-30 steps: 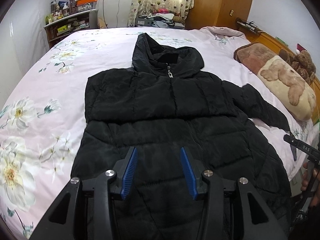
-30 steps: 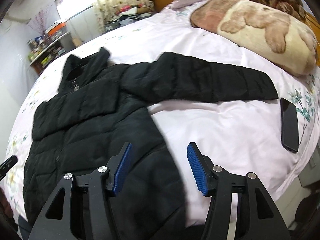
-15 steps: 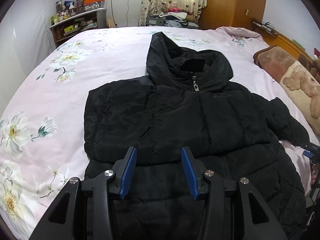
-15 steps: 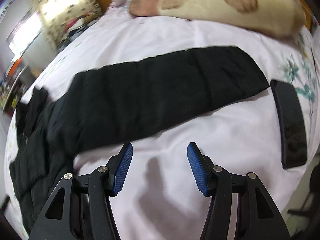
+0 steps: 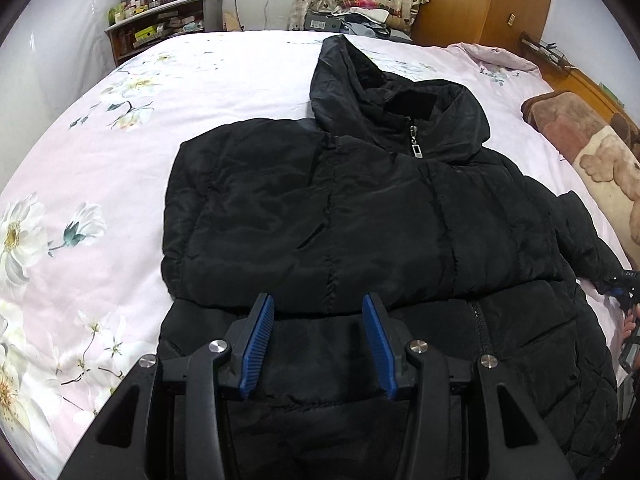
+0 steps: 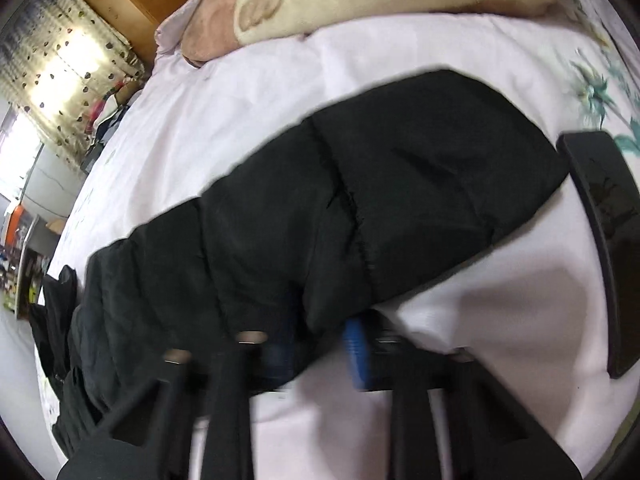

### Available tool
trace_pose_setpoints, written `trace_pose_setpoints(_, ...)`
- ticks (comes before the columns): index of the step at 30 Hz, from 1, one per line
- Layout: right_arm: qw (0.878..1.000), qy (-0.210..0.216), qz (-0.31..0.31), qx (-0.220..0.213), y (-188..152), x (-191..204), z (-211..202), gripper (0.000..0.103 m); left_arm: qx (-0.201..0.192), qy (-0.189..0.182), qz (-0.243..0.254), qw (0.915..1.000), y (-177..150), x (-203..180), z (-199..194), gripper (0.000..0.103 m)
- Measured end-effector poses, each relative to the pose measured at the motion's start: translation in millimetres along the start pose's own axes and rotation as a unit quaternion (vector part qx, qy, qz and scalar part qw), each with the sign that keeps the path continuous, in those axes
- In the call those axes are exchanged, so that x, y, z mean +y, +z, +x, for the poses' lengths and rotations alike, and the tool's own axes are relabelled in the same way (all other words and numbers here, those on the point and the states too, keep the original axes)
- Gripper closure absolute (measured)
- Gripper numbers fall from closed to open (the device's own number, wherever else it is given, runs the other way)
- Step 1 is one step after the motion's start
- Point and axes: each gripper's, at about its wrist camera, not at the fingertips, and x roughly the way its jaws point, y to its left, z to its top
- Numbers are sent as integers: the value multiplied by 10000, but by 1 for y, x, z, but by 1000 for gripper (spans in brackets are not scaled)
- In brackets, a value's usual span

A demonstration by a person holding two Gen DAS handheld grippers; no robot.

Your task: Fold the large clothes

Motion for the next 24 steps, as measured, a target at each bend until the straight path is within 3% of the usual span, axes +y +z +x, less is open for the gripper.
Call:
trace_pose_setpoints(1, 9999, -40, -105, -73, 0, 6, -7, 94, -7, -2, -10, 10000, -1, 1, -1, 55)
trace_pose_setpoints(7, 9950, 234, -753, -614, 6, 51, -69, 96, -172, -47, -113, 9998, -3, 13, -20, 55)
trace_pose_setpoints(15, 9701, 1233, -1763, -1126, -12, 153, -162, 96, -382, -165, -363, 9985, -10, 31, -47, 55)
trace_pose_setpoints(20, 9461, 1784, -2540, -927, -54, 228, -177, 96, -474, -184, -487, 9975, -14, 44, -59, 55)
trace_pose_setpoints(24, 9250, 1984, -3199, -515, -101, 280, -155, 96, -531, -178, -650, 9963, -19, 59, -64, 55)
